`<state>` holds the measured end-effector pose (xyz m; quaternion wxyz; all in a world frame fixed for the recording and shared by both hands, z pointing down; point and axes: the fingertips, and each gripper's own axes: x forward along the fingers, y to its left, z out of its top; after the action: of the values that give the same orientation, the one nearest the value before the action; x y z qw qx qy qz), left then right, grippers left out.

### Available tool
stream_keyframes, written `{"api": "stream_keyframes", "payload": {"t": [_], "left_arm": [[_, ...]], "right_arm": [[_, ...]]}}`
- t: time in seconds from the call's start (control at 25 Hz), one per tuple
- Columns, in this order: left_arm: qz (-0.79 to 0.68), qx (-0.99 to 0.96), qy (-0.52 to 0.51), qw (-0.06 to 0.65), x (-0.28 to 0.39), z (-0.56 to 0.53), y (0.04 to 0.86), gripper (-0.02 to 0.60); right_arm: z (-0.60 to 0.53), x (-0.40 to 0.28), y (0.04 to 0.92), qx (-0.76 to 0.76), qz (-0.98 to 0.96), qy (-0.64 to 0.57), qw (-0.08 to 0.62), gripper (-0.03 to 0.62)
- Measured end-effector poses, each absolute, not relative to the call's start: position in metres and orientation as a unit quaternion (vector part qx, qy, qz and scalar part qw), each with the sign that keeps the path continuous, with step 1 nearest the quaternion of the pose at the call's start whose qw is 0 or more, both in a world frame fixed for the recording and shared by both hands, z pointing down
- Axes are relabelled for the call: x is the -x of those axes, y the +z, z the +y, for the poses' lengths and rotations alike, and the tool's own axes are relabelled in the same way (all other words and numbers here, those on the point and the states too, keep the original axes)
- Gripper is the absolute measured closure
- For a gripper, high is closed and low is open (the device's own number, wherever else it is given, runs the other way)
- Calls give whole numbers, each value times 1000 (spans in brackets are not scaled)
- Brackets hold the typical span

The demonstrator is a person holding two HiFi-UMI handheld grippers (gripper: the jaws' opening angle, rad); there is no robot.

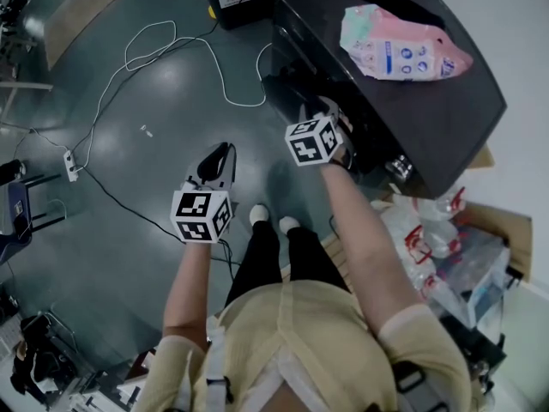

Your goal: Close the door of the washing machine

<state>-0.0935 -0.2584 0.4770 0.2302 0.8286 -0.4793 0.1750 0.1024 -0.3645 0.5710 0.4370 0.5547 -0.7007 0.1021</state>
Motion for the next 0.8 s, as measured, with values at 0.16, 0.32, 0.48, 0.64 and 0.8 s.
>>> {"api": "stream_keyframes", "payload": {"t": [0.16, 0.32, 0.48, 0.64, 0.8], "left_arm": [[-481, -827, 175, 232, 95, -261, 478, 540], [-481, -827, 175, 232, 95, -262, 478, 540], [-482, -827, 176, 230, 95, -262, 477, 540], [-484, -827, 176, 226, 98, -262, 475, 540], [-489, -825, 176, 223, 104, -261, 472, 540]], "right_arm": [[-368, -106, 572, -562, -694, 99, 439, 476], [-369, -107, 572, -566, -689, 92, 444, 474], [-369, -107, 572, -567, -687, 84, 447, 473], [-370, -110, 574, -570, -685, 88, 445, 473], [-372, -111, 574, -572, -684, 105, 441, 473]]}}
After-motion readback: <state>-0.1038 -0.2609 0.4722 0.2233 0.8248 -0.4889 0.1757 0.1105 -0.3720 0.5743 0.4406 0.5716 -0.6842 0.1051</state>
